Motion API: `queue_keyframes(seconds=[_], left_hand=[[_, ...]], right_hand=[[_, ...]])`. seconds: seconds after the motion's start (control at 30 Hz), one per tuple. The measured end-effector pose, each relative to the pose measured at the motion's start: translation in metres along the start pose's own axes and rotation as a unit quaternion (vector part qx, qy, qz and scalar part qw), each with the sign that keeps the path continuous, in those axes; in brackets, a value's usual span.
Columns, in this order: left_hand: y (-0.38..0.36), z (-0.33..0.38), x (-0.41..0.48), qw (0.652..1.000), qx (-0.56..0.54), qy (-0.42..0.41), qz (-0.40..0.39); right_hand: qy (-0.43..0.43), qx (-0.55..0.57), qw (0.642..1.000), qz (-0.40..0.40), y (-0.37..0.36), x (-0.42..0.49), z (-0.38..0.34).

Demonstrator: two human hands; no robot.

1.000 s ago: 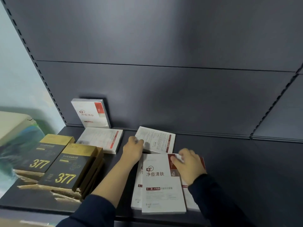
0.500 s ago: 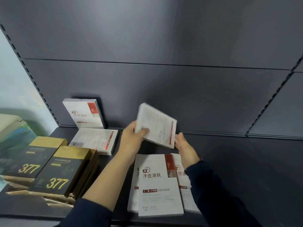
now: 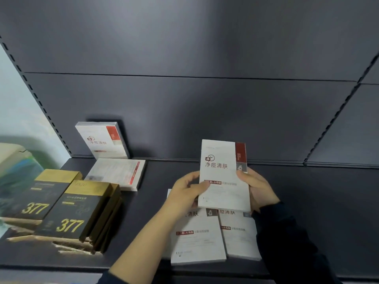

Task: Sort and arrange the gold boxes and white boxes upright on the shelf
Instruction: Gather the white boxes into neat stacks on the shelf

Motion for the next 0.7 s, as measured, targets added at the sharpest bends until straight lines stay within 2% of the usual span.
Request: queue_keyframes(seconds=[0.1, 0.17, 0.2, 0.27, 0.3, 0.33, 0.43, 0.53, 0.6, 0.7], left_hand=[[0.003, -0.004, -0.005, 0.999, 0.029, -0.002, 0.025], [0.008, -0.013, -0.011, 0.987, 0.139, -0.038, 0.063], [0.011, -0.019, -0.014, 0.964, 0.244, -0.055, 0.091], [0.020, -0.035, -0.021, 0.879, 0.445, -0.071, 0.154], [0.027, -0.045, -0.022, 0.851, 0.489, -0.062, 0.178], [0.035, -0.053, -0.023, 0.848, 0.493, -0.030, 0.191], [0.058, -0.068, -0.017, 0.912, 0.360, 0.021, 0.195], [0.070, -0.063, -0.005, 0.909, 0.347, 0.026, 0.231], [0.077, -0.052, 0.006, 0.893, 0.353, -0.001, 0.280], [0.095, -0.029, 0.021, 0.814, 0.413, -0.027, 0.408]], right_hand=[[-0.005, -0.041, 0.999, 0.003, 0.001, -0.007, 0.000], [-0.004, -0.082, 0.996, 0.025, 0.009, -0.016, -0.003], [0.000, -0.114, 0.992, 0.045, 0.017, -0.021, -0.003], [-0.006, -0.183, 0.980, 0.081, 0.037, -0.030, -0.002], [-0.018, -0.220, 0.970, 0.099, 0.046, -0.033, 0.001], [-0.033, -0.259, 0.958, 0.115, 0.055, -0.035, 0.006], [-0.081, -0.342, 0.929, 0.120, 0.066, -0.041, 0.026], [-0.106, -0.432, 0.893, 0.068, 0.062, -0.043, 0.042], [-0.120, -0.441, 0.889, 0.039, 0.049, -0.047, 0.042], [-0.073, -0.381, 0.918, 0.082, 0.042, -0.050, 0.038]])
Point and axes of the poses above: each hand's wrist, its own x-axis towards the middle knuckle, its own y-axis out of the back of the hand, z = x × y, the point moved 2 cm from there along x, towards the middle knuckle, and after that the axes turned 9 degrees about y, right-handed, at the moved point
